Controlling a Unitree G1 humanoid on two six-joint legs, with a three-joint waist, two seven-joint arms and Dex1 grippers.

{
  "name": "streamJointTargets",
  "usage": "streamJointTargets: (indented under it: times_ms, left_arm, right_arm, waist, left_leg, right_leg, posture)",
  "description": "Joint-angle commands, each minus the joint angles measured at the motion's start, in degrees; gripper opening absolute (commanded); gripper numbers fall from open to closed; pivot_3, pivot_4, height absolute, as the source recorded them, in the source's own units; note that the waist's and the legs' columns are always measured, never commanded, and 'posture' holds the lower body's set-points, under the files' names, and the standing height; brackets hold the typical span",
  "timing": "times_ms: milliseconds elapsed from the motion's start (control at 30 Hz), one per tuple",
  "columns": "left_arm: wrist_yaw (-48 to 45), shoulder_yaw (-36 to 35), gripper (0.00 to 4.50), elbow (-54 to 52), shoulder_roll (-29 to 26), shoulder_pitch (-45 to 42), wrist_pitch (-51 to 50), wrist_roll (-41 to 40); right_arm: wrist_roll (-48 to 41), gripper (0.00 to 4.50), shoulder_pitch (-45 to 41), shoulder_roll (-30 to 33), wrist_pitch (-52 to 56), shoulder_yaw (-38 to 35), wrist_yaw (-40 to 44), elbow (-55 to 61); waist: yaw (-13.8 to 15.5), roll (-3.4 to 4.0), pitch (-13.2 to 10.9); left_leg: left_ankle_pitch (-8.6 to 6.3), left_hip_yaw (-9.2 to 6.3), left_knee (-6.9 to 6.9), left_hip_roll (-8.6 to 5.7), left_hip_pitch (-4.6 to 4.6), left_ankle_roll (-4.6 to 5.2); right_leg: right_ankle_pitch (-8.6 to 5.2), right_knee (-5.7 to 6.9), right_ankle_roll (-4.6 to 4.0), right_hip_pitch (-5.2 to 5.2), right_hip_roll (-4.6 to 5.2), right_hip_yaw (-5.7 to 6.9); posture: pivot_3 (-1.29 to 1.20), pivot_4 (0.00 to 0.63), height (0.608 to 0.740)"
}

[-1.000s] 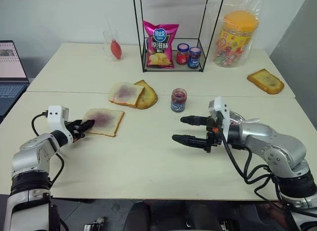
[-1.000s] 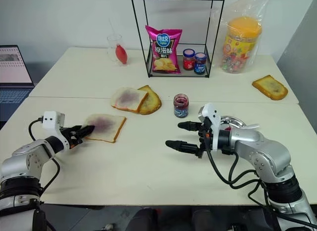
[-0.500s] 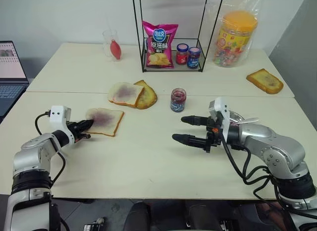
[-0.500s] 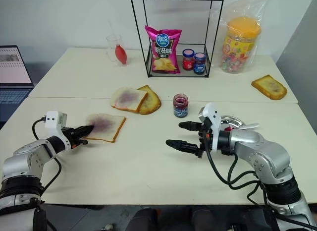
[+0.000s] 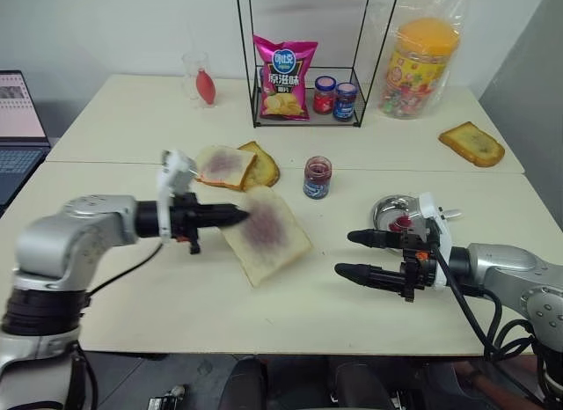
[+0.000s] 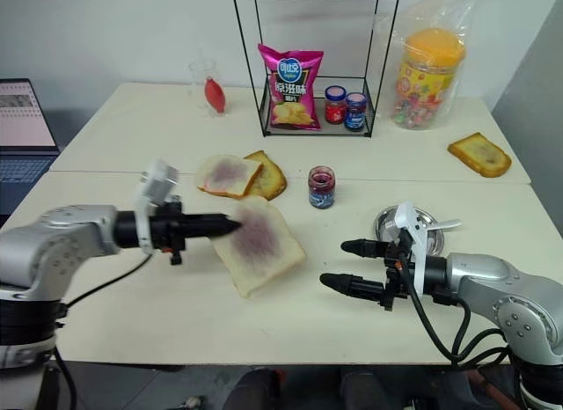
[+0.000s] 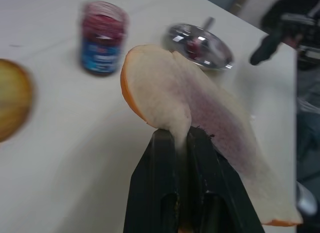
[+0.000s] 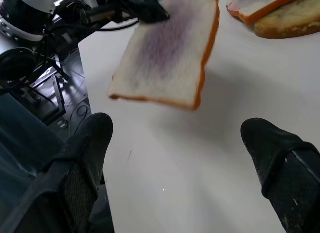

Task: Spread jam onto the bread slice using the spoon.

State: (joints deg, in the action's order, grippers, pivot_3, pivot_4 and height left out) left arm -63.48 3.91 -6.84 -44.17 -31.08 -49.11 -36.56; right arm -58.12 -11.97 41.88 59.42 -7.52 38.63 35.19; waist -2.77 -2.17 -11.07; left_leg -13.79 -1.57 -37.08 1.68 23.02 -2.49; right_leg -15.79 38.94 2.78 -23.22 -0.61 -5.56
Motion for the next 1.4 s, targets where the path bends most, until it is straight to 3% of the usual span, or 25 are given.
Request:
streamJointTargets:
  times_ms: [33, 100, 267, 533, 600, 633, 767, 1033, 1233, 1400]
  left_arm:
    - [-1.6, 9.3, 0.01, 5.7, 2.1, -3.0, 10.1, 10.6]
    - [-1.6, 13.7, 0.01, 11.0, 3.8, -4.4, 17.6, 16.9]
    - [0.1, 16.6, 0.01, 23.9, 8.3, -8.9, 31.2, 26.2]
    - [-2.2, 14.6, 0.01, 32.5, 12.6, -12.5, 37.4, 28.1]
    - [-3.2, 14.2, 0.61, 32.8, 13.3, -12.8, 37.4, 27.9]
    - [-3.7, 14.1, 0.67, 32.8, 13.4, -12.8, 37.4, 27.9]
    - [-4.8, 13.7, 1.62, 32.5, 13.4, -12.7, 37.6, 28.5]
    - [-6.9, 12.1, 3.13, 29.5, 8.6, -11.6, 37.9, 29.7]
    - [-7.6, 7.7, 4.33, 22.2, 4.1, -10.2, 35.8, 27.6]
    - [-8.3, 4.9, 4.47, 10.6, 4.7, -9.0, 31.0, 21.9]
  right_arm:
    - [-2.1, 4.50, 0.9, 0.6, -0.1, -1.5, -1.2, 2.1]
    - [-2.1, 4.50, 1.7, 1.0, -0.3, -1.6, -1.6, 2.5]
    - [-2.6, 4.50, 3.2, 1.1, -0.9, -2.2, -3.4, 3.4]
    - [-3.2, 4.50, 4.2, 0.9, -1.4, -2.9, -5.7, 3.5]
    - [-3.1, 4.50, 3.9, 0.8, -1.6, -2.7, -6.0, 3.1]
    - [-3.2, 4.50, 3.9, 0.8, -1.6, -2.7, -6.0, 3.1]
    - [-3.0, 4.50, 3.6, 0.8, -1.8, -2.4, -6.3, 2.5]
    - [-3.9, 4.50, 5.2, 0.7, -2.0, -6.0, -8.2, 1.6]
    - [-5.3, 4.50, 10.9, -0.5, -2.7, -16.7, -14.4, -1.1]
    - [-8.0, 4.50, 13.9, -5.8, -4.8, -25.8, -22.2, -6.5]
  waist:
    - [-0.5, 0.00, 0.0]
    - [-0.5, 0.00, 0.0]
    - [-0.3, 0.00, 0.0]
    - [0.0, 0.00, 0.0]
    - [0.1, 0.00, 0.0]
    - [0.2, 0.00, 0.0]
    - [0.3, 0.00, 0.0]
    - [0.3, 0.00, 0.0]
    - [0.6, 0.00, 0.0]
    - [0.9, 0.00, 0.0]
  left_leg:
    - [0.01, 0.03, 0.00, 0.01, -0.02, 0.01]
    - [0.01, 0.06, 0.02, 0.05, -0.07, 0.01]
    - [0.00, 0.02, 0.04, 0.11, 0.02, 0.02]
    - [0.00, 0.04, 0.02, 0.06, 0.06, 0.02]
    - [0.00, 0.00, 0.02, 0.06, 0.07, 0.02]
    - [0.00, 0.00, 0.01, 0.06, 0.07, 0.02]
    - [0.00, 0.01, 0.00, 0.06, 0.07, 0.02]
    - [0.00, 0.00, 0.03, 0.08, 0.06, 0.02]
    - [0.00, -0.03, 0.03, 0.09, 0.09, 0.02]
    - [0.00, 0.00, 0.02, 0.09, 0.08, 0.02]
  right_leg:
    - [0.02, 0.01, -0.01, 0.00, -0.02, -0.05]
    - [0.02, 0.03, -0.02, -0.01, -0.08, -0.13]
    - [0.01, 0.01, -0.06, -0.07, -0.14, -0.09]
    - [0.01, -0.01, -0.05, -0.08, -0.09, -0.09]
    - [0.01, 0.00, -0.05, -0.08, -0.09, -0.06]
    - [0.01, 0.01, -0.05, -0.07, -0.09, -0.06]
    - [0.01, 0.00, -0.05, -0.07, -0.09, -0.07]
    - [0.02, 0.01, -0.06, -0.07, -0.10, -0.06]
    - [0.03, -0.01, -0.08, -0.07, -0.09, -0.04]
    - [0.02, 0.01, -0.06, -0.06, -0.08, -0.05]
  posture:
    - [0.00, 0.150, 0.740]
    - [0.00, 0.150, 0.740]
    - [0.00, 0.150, 0.740]
    - [0.00, 0.150, 0.740]
    - [0.00, 0.150, 0.740]
    - [0.00, 0.150, 0.740]
    - [0.00, 0.150, 0.740]
    - [0.00, 0.150, 0.740]
    - [0.00, 0.150, 0.740]
    - [0.00, 0.150, 0.740]
